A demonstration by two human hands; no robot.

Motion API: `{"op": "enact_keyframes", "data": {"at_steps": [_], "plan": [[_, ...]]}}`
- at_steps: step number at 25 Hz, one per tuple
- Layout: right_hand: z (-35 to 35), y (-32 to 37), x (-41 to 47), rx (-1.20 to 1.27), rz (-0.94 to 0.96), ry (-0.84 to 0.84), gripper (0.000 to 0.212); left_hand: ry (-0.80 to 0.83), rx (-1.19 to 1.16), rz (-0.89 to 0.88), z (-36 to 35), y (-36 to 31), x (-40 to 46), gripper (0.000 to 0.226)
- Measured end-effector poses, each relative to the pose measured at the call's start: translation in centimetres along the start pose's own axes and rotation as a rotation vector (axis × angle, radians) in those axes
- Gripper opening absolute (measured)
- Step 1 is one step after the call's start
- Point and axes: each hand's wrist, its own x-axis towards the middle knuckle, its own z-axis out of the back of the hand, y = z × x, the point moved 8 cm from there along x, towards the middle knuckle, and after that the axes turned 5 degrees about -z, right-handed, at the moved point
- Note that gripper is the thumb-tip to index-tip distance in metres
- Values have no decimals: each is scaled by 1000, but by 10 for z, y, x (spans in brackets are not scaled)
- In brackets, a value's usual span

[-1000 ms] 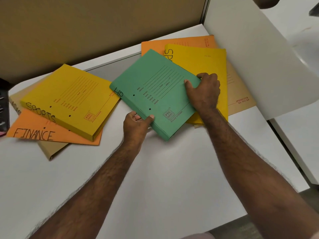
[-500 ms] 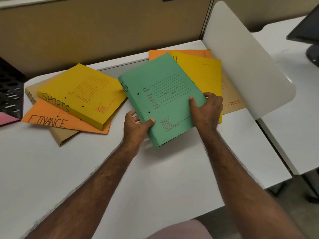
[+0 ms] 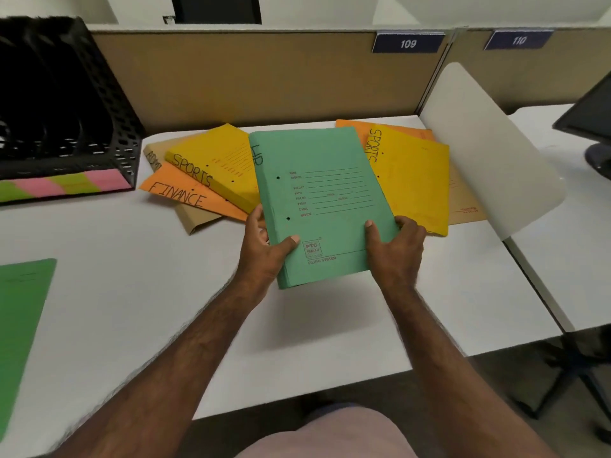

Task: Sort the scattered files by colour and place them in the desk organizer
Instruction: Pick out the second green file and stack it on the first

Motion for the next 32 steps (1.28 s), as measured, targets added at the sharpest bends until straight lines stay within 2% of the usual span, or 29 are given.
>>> {"op": "enact_keyframes", "data": {"at_steps": [8, 19, 21, 26, 32], "plan": [[-17, 14, -96, 63, -6, 251, 41, -76, -33, -15, 103, -7, -87, 87], [-68, 43, -170, 49, 82, 491, 68, -139, -46, 57, 202, 12, -162, 77], [-83, 52, -170, 36, 98, 535, 65, -165, -45, 61, 219, 13, -162, 76], [-132, 84, -167, 5, 213, 655, 37, -296, -34, 67, 261, 15, -156, 60], [-204, 110, -177, 18, 202, 829, 37, -514, 34, 95, 313, 16, -154, 33]]}}
